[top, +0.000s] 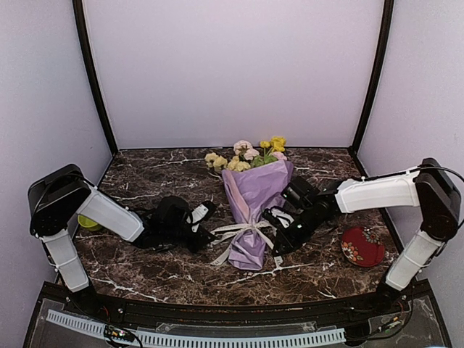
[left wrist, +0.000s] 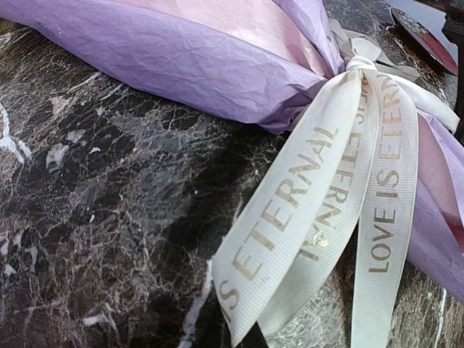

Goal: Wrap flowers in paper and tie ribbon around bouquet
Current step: Tie the half-tied ribbon around the folded bouquet.

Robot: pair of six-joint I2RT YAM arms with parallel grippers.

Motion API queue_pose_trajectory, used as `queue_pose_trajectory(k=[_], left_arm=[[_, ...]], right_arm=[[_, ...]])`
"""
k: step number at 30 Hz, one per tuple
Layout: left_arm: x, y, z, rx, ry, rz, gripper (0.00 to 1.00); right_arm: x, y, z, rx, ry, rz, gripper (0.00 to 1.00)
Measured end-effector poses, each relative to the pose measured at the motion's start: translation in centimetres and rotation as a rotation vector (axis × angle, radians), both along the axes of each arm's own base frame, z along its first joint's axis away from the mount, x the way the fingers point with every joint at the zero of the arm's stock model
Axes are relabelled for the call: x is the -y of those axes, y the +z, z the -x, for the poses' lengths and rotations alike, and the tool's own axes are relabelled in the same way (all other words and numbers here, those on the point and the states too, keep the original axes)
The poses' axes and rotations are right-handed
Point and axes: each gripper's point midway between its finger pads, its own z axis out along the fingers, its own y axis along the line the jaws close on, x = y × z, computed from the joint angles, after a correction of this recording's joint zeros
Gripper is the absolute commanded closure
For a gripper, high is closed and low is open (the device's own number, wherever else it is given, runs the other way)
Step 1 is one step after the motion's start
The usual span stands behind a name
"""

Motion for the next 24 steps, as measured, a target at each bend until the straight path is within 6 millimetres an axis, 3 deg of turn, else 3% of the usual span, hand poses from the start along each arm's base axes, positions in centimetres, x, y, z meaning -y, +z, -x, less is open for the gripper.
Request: queue_pose_trajectory(k=[4, 11, 17, 24], left_arm=[[0.1, -0.1, -0.3, 0.004, 0.007, 0.009, 1.0], [-0.1, -0.1, -1.2, 0.005, 0.033, 0.016, 1.0], [-0.3, -0.1, -1.4, 0.007, 0.041, 0.015, 1.0], [-0.3, -0.1, -1.5, 0.008, 0.043, 0.015, 1.0]], right_arm=[[1.9, 0.0, 2.6, -0.059, -0.004, 0.006, 1.0], [2.5, 1.8, 3.5, -0.05, -0.01, -0.031, 1.0], [5.5, -0.9, 7.0, -0.162, -0.042, 0.035, 1.0], [6.6, -1.1, 7.5, -0.195, -0.067, 0.095, 0.61]])
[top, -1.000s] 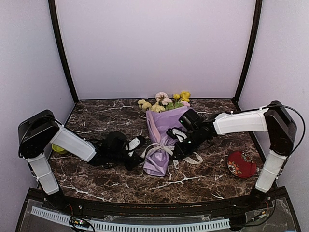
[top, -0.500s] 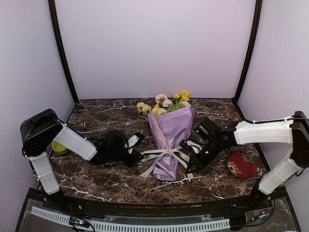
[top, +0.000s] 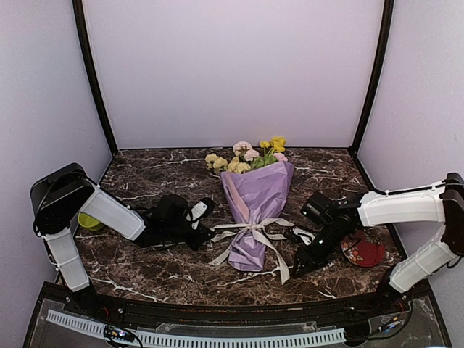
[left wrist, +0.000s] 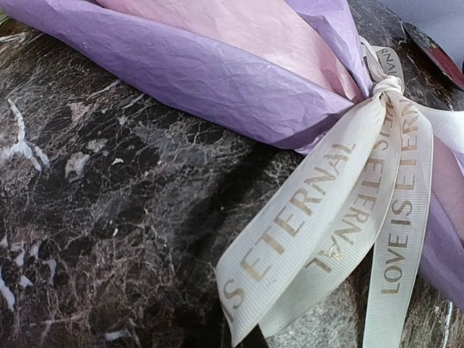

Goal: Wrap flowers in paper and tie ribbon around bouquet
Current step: Tie the half-tied ribbon around the folded bouquet.

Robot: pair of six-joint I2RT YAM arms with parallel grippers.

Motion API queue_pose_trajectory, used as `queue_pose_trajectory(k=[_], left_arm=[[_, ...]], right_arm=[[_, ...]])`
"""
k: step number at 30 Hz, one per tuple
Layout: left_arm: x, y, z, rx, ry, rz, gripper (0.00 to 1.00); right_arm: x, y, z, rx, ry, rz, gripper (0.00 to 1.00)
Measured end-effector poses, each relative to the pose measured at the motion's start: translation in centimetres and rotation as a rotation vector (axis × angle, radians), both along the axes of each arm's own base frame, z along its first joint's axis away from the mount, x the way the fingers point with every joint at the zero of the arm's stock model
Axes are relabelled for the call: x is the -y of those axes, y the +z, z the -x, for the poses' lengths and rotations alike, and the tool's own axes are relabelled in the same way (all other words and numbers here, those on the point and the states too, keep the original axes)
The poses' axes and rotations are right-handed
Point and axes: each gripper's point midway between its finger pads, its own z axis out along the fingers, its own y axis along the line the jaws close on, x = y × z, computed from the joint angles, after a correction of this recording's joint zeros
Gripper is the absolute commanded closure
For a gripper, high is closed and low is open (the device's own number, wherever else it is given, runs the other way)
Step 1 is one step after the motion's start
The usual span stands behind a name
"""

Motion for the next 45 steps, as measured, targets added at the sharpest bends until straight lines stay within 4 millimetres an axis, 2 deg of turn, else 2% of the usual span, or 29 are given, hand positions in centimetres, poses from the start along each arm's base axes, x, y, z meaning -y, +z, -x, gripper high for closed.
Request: queue_pose_trajectory(k=[2, 5, 9, 12, 16, 20, 22, 23, 25, 28, 34, 45], left_arm=[[0.0, 0.0, 0.0, 0.0, 0.0, 0.0, 1.0], [0.0, 0.0, 0.0, 0.001, 0.001, -0.001, 1.0], [-0.4, 0.1, 0.0, 0.002, 0.011, -0.007, 1.0], [-0.8, 0.1, 0.1, 0.001, 0.019, -0.015, 1.0], [-1.3, 0.1, 0.2, 0.002, 0.031, -0.025, 1.0], [-1.4, 0.1, 0.2, -0.002, 0.039, -0.024, 1.0], [-1.4, 0.0, 0.2, -0.004, 0.044, -0.023, 1.0], [-1.4, 0.0, 0.2, -0.005, 0.046, -0.021, 1.0], [-1.5, 0.0, 0.2, -0.006, 0.054, -0.019, 1.0], [-1.8, 0.0, 0.2, -0.009, 0.075, -0.019, 1.0], [-2.4, 0.0, 0.2, -0.027, 0.12, -0.004, 1.0], [-2.9, -0.1, 0.3, -0.035, 0.164, 0.022, 1.0]], right_arm=[[-0.2, 0.8, -1.2, 0.028, -0.023, 0.005, 0.53], [0.0, 2.6, -4.5, 0.108, -0.103, -0.009, 0.45], [2.4, 4.6, -10.3, 0.253, -0.3, 0.001, 0.42], [3.5, 4.7, -12.9, 0.319, -0.386, 0.022, 0.44], [2.9, 3.2, -14.8, 0.331, -0.407, 0.044, 0.48], [1.8, 1.1, -15.7, 0.299, -0.398, 0.035, 0.54], [1.5, 0.7, -15.9, 0.291, -0.393, 0.026, 0.64], [1.3, 0.6, -16.0, 0.294, -0.392, 0.02, 0.74], [1.0, 0.5, -16.4, 0.3, -0.4, 0.011, 0.87], [1.1, -0.1, -16.5, 0.303, -0.416, 0.017, 1.0], [2.6, -1.7, -15.3, 0.289, -0.437, 0.068, 1.0], [3.4, -1.8, -14.7, 0.289, -0.456, 0.053, 1.0]])
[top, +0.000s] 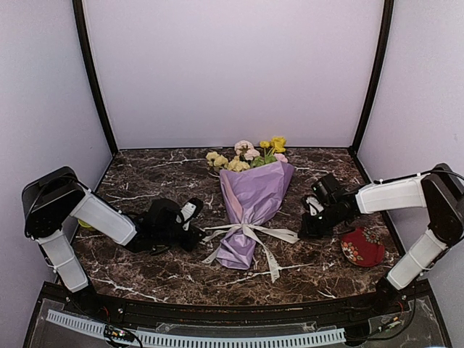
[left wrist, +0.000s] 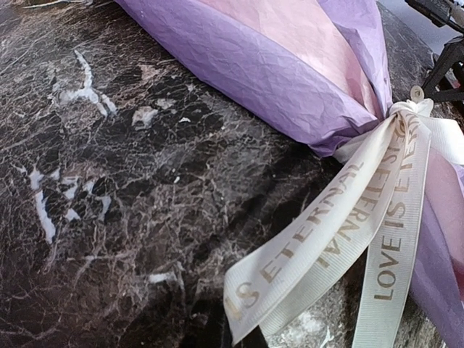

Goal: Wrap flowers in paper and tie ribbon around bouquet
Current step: Tie the half-tied ribbon around the folded bouquet, then reset both arms

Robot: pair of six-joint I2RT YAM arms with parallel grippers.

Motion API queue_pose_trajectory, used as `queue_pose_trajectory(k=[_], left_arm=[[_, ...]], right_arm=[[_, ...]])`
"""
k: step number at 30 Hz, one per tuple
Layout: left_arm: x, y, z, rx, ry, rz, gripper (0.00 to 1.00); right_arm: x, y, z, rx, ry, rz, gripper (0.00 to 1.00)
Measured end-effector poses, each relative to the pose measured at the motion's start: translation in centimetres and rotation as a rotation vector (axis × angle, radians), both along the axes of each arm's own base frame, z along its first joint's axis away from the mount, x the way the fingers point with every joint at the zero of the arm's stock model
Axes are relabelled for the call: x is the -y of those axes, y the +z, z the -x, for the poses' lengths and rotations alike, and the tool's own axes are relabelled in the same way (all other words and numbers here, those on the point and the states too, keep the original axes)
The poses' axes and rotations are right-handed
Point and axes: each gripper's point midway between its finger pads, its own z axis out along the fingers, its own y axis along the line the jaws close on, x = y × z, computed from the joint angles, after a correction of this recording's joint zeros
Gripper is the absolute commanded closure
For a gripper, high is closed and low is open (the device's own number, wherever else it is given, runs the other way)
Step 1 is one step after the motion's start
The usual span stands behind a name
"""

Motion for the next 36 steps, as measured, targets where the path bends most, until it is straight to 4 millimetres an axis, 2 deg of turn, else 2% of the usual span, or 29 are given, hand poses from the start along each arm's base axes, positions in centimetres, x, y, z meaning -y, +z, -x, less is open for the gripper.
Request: queue_pose_trajectory(k=[3, 4, 5, 6, 7, 10, 12, 15, 18, 20, 25, 27, 28, 29, 30, 33, 34, 36], left_arm=[[0.0, 0.0, 0.0, -0.001, 0.001, 0.001, 1.0], [0.0, 0.0, 0.0, -0.002, 0.001, 0.001, 1.0], [0.0, 0.0, 0.0, -0.001, 0.0, 0.001, 0.98], [0.0, 0.0, 0.0, -0.001, -0.001, 0.001, 0.92], [0.0, 0.0, 0.0, -0.001, -0.002, -0.002, 0.8], [-0.4, 0.4, 0.1, 0.004, 0.001, -0.017, 0.56], [-0.9, 0.5, 0.2, 0.006, 0.01, -0.046, 0.47], [-2.2, 0.8, 0.4, -0.008, 0.035, -0.109, 0.4], [-2.5, 2.4, 0.2, 0.0, 0.031, -0.14, 0.33], [-2.3, 4.5, 0.1, 0.033, 0.018, -0.122, 0.28], [-1.7, 11.1, 0.2, 0.18, -0.036, -0.022, 0.13], [-1.7, 13.3, -0.4, 0.219, -0.029, 0.014, 0.05], [-1.9, 14.0, -0.9, 0.231, -0.016, 0.024, 0.04], [-2.4, 14.6, -1.8, 0.226, 0.009, 0.033, 0.03], [-3.1, 15.1, -3.1, 0.223, 0.049, 0.037, 0.03], [-8.0, 15.7, -8.5, 0.203, 0.259, 0.004, 0.02], [-9.6, 15.6, -9.7, 0.195, 0.32, -0.012, 0.02], [-13.0, 14.8, -11.4, 0.179, 0.431, -0.049, 0.02]], right_arm=[[0.0, 0.1, -0.1, 0.001, -0.002, -0.011, 1.0], [0.0, 0.2, -0.1, 0.002, 0.0, -0.017, 0.96], [-0.1, 0.4, -0.1, 0.004, 0.003, -0.022, 0.89], [-0.2, 0.5, -0.1, 0.009, 0.011, -0.028, 0.81], [-0.3, 0.8, -0.1, 0.012, 0.014, -0.034, 0.72], [-0.2, 1.7, -0.4, 0.034, 0.017, -0.04, 0.43], [0.1, 3.3, -1.1, 0.086, 0.016, -0.039, 0.24], [1.2, 6.6, -2.9, 0.191, -0.046, -0.052, 0.01], [2.9, 10.2, -4.5, 0.312, -0.118, -0.073, 0.0], [4.0, 11.9, -5.3, 0.367, -0.163, -0.082, 0.0], [7.4, 14.4, -7.4, 0.468, -0.281, -0.081, 0.0], [9.4, 15.2, -8.5, 0.507, -0.349, -0.079, 0.0], [10.4, 15.6, -9.0, 0.524, -0.38, -0.08, 0.0], [12.2, 16.3, -9.7, 0.552, -0.438, -0.088, 0.0], [14.0, 16.9, -10.3, 0.58, -0.491, -0.088, 0.0], [19.0, 18.1, -11.2, 0.668, -0.636, -0.091, 0.0], [20.7, 18.2, -11.3, 0.696, -0.683, -0.082, 0.0], [22.7, 18.1, -11.2, 0.732, -0.738, -0.067, 0.0]])
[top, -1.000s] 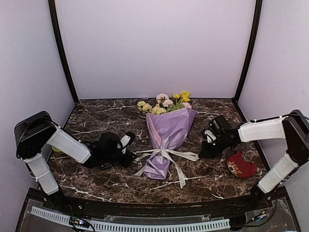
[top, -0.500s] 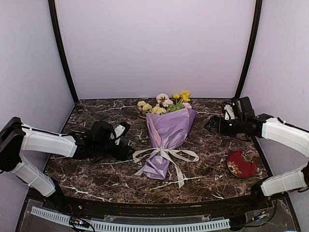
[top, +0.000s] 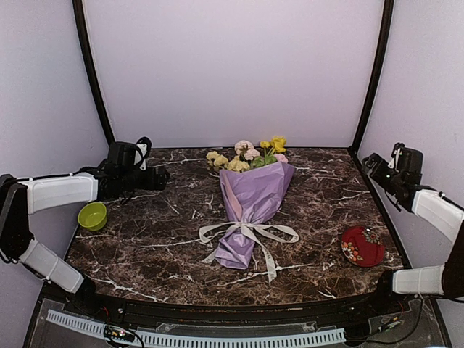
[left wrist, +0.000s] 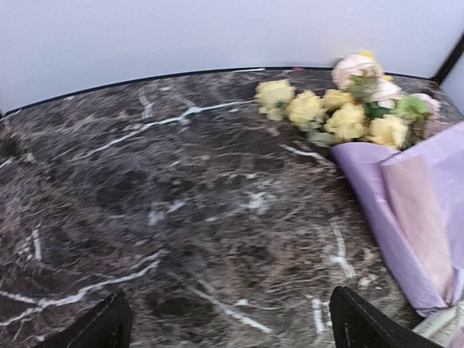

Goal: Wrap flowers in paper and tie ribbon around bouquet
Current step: Reset both arms

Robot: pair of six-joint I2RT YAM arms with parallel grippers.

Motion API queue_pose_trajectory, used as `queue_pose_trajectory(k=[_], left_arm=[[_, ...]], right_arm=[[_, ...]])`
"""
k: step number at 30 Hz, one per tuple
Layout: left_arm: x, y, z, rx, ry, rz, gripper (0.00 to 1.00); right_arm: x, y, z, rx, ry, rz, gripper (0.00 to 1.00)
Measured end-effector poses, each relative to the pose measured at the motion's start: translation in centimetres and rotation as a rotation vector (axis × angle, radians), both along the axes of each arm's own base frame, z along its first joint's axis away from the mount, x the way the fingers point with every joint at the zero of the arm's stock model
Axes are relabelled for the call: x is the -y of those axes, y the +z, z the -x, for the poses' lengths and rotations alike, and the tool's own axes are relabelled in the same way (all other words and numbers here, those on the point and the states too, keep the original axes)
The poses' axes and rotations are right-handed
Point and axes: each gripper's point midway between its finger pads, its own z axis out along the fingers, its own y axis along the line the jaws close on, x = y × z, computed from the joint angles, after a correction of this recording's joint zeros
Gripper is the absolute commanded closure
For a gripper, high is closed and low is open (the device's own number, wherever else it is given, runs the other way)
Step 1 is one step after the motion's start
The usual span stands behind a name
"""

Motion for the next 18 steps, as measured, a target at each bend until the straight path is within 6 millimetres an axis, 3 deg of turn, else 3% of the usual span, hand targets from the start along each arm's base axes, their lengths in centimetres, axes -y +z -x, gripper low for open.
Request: queue_pose_trajectory(k=[4, 8, 13, 18], left_arm=[[-5.6, -1.8, -1.3, -0.026, 0.178, -0.065, 0.02], [-9.9, -3.5, -1.1, -0.011, 0.317, -0.155, 0.01], [-12.3, -5.5, -0.2, -0.004, 0.378, -0.236, 0.01], [-13.2, -4.5, -0.7, 0.078, 0.4, -0.283, 0.01]], right_arm=[[1.3, -1.6, 0.6, 0.04, -0.046, 0.021, 0.0], [2.2, -3.6, 1.2, 0.043, -0.093, 0.052, 0.0], [3.9, -4.0, 1.0, 0.045, -0.163, 0.112, 0.0], [5.0, -3.6, 0.8, 0.07, -0.206, 0.156, 0.0]])
